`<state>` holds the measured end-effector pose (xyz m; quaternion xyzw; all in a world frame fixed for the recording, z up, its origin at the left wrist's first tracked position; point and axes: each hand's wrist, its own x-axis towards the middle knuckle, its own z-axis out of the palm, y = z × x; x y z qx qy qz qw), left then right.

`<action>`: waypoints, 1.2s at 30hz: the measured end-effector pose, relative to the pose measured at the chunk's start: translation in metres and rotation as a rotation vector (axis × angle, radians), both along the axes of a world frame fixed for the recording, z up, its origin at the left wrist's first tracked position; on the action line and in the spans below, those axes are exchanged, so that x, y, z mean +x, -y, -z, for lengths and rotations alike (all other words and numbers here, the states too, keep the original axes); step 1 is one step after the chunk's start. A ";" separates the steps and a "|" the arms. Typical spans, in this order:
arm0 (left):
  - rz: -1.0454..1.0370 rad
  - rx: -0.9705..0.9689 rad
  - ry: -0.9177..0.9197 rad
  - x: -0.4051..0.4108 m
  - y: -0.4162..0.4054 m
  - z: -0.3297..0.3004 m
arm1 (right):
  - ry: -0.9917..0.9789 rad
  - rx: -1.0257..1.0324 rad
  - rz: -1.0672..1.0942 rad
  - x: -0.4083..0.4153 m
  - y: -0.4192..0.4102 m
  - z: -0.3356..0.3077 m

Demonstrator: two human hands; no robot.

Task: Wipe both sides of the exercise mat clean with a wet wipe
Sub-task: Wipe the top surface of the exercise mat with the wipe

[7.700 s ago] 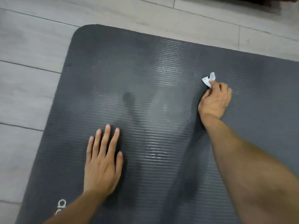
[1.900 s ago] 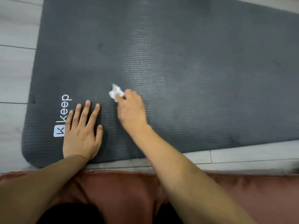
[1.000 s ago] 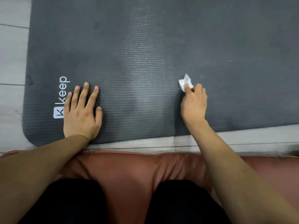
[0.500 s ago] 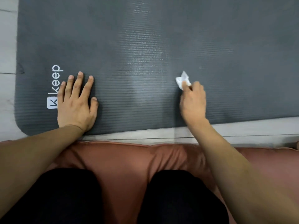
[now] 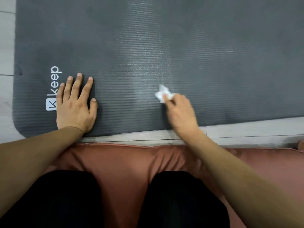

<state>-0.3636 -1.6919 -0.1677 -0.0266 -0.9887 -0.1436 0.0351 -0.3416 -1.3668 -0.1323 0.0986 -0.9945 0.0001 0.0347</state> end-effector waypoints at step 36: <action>0.025 0.047 -0.010 0.000 0.003 0.007 | 0.153 -0.116 0.470 0.047 -0.112 -0.002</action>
